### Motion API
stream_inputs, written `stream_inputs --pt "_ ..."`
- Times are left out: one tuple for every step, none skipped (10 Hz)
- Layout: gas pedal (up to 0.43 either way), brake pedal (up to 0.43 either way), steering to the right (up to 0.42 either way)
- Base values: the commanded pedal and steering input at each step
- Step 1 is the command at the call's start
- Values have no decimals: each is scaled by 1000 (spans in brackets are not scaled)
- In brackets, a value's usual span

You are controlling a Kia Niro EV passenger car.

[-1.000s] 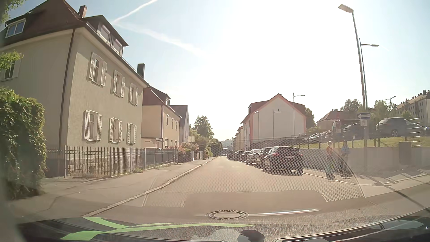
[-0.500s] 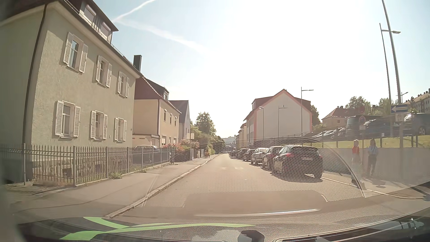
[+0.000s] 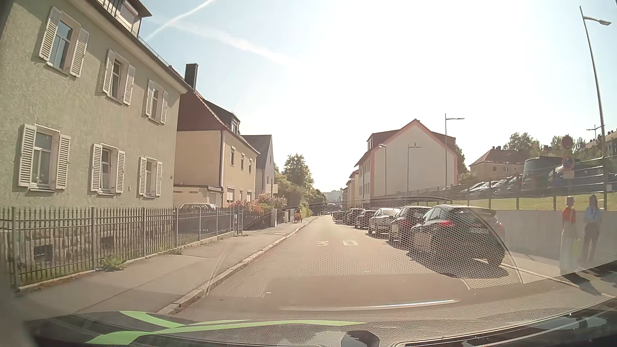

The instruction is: Follow the waypoints while adhering to traffic rules and regulations

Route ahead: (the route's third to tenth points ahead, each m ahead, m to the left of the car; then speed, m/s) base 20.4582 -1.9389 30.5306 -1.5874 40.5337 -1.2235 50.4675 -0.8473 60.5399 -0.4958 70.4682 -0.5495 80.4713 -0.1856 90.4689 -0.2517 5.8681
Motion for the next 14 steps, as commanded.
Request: stream_inputs --pt "130 0 -19" --pt "130 0 -20" --pt "130 0 -20" --pt "130 0 -20" --pt "138 0 -19" --pt "138 0 -16" --pt "138 0 -10" --pt "138 0 -3" --pt "138 0 5" --pt "150 0 11" --pt "157 0 14" --pt "157 0 14" --pt "157 0 15" --pt "157 0 15"
